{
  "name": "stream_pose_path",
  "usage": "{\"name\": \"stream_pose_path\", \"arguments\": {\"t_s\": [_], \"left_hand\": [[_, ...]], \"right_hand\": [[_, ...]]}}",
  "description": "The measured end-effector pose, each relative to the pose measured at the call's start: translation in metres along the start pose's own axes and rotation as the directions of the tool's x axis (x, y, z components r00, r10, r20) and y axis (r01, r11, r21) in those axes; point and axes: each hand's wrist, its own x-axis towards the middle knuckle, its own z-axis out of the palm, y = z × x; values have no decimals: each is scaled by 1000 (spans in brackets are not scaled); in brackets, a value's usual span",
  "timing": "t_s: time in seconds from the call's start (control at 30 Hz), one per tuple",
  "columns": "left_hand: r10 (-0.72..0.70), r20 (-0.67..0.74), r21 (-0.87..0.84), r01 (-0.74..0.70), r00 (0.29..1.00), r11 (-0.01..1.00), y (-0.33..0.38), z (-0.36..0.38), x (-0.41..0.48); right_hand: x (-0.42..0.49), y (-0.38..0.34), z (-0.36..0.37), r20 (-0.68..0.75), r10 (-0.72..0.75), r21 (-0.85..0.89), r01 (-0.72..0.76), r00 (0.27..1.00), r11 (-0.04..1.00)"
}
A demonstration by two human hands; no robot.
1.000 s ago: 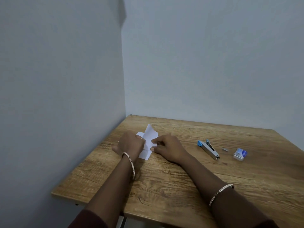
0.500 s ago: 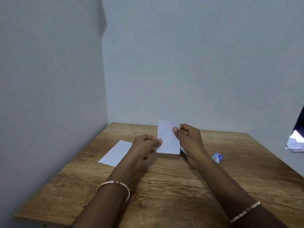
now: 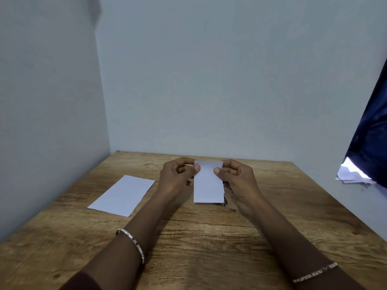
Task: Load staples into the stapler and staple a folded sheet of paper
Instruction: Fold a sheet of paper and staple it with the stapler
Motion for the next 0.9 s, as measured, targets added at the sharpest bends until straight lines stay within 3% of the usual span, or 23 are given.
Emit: {"name": "stream_pose_path", "arguments": {"t_s": [0.2, 0.63, 0.9], "left_hand": [[-48, 133, -244, 79, 990, 966, -7, -2, 0], [-63, 180, -284, 113, 982, 952, -11, -5, 4], [-44, 109, -158, 61, 993, 986, -17, -7, 6]], "right_hand": [[3, 1, -7, 62, -10, 42, 8, 998, 999], [12, 9, -12, 66, -116, -113, 123, 991, 986], [14, 14, -12, 78, -115, -94, 122, 990, 988]]}}
